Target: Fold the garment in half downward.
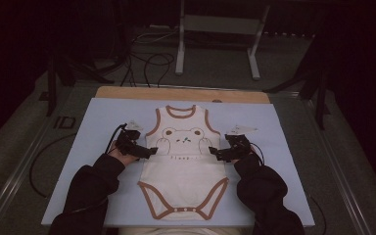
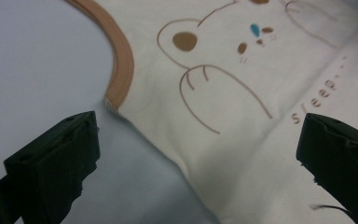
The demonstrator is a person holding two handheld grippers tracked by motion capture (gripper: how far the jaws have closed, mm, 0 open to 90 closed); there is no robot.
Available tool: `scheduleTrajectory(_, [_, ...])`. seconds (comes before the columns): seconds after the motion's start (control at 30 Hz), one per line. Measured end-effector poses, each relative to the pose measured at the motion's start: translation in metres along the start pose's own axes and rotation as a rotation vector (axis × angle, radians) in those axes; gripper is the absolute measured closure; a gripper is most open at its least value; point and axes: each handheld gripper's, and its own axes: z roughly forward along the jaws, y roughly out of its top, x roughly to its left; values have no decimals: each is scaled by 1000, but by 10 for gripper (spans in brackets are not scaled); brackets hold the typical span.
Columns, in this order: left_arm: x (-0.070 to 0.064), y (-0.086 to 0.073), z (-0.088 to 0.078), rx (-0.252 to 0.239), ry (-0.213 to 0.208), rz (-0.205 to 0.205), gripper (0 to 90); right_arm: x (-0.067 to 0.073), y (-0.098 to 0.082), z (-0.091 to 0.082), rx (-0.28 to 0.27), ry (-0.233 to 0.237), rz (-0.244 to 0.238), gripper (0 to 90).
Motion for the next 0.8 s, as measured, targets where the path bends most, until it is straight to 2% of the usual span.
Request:
scheduleTrajectory(0.17, [-1, -4, 8, 29, -5, 14, 3, -4, -4, 9, 46, -12, 26, 96])
scheduleTrajectory(0.3, [-2, -5, 10, 38, 10, 18, 6, -5, -10, 15, 68, -1, 57, 93])
scheduleTrajectory(0.37, [-1, -6, 10, 37, 37, 11, 7, -5, -12, 18, 76, -4, 61, 93])
scheduleTrajectory(0.4, [0, -6, 11, 35, 25, -2, 7, -5, -12, 18, 81, -5, 65, 94])
scheduleTrajectory(0.5, [-1, -8, 14, 49, 23, 6, 22, -8, -12, 21, 93, -26, 67, 142])
scheduleTrajectory(0.6, [-1, -10, 16, 57, 21, 12, 107, -10, -13, 26, 126, -40, 70, 178])
scheduleTrajectory(0.63, [-1, -11, 16, 56, 23, 15, 171, -10, -13, 27, 123, -45, 66, 208])
scheduleTrajectory(0.67, [-1, -10, 16, 51, 25, 15, 174, -10, -13, 27, 120, -47, 67, 235])
scheduleTrajectory(0.7, [-1, -10, 16, 45, 26, 18, 237, -10, -12, 26, 119, -54, 66, 270])
scheduleTrajectory(0.77, [0, -10, 16, 33, 31, -1, 323, -12, -12, 25, 114, -58, 78, 309])
scheduleTrajectory(0.8, [0, -10, 15, 36, 52, -1, 353, -12, -12, 25, 114, -61, 77, 339])
